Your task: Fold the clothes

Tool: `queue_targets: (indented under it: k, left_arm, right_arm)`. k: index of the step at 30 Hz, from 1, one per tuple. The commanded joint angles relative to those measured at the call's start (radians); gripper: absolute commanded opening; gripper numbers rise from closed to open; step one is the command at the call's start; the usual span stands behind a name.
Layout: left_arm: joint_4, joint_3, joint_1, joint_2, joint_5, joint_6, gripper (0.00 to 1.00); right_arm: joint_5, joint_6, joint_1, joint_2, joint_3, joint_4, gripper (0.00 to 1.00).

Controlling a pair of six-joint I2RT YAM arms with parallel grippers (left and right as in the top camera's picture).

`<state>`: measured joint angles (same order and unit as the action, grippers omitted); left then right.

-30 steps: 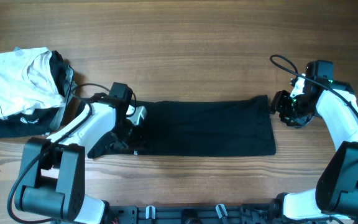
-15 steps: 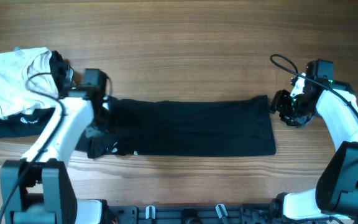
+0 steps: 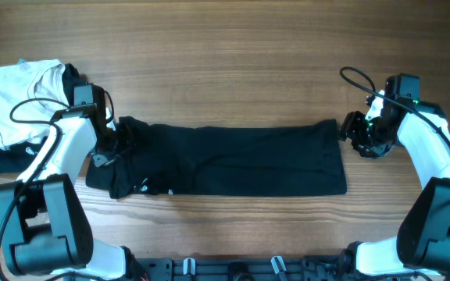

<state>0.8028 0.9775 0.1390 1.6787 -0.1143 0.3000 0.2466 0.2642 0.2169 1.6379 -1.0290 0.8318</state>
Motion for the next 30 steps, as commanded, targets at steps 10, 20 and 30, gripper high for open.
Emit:
queue_targets:
  k: [10, 20, 30]
  left_arm:
    - [-0.010, 0.100, 0.010, 0.008, 0.071, -0.061, 0.04]
    - [0.132, 0.108, -0.008, -0.008, -0.176, -0.061, 0.04]
    - [-0.382, -0.281, -0.028, -0.008, -0.082, -0.048, 0.04]
  right_arm:
    - [0.017, 0.008, 0.003, -0.008, 0.002, -0.003, 0.63]
    - [0.016, -0.012, 0.003, -0.008, 0.005, -0.077, 0.64]
    - [-0.051, -0.003, -0.034, -0.007, 0.074, -0.077, 0.66]
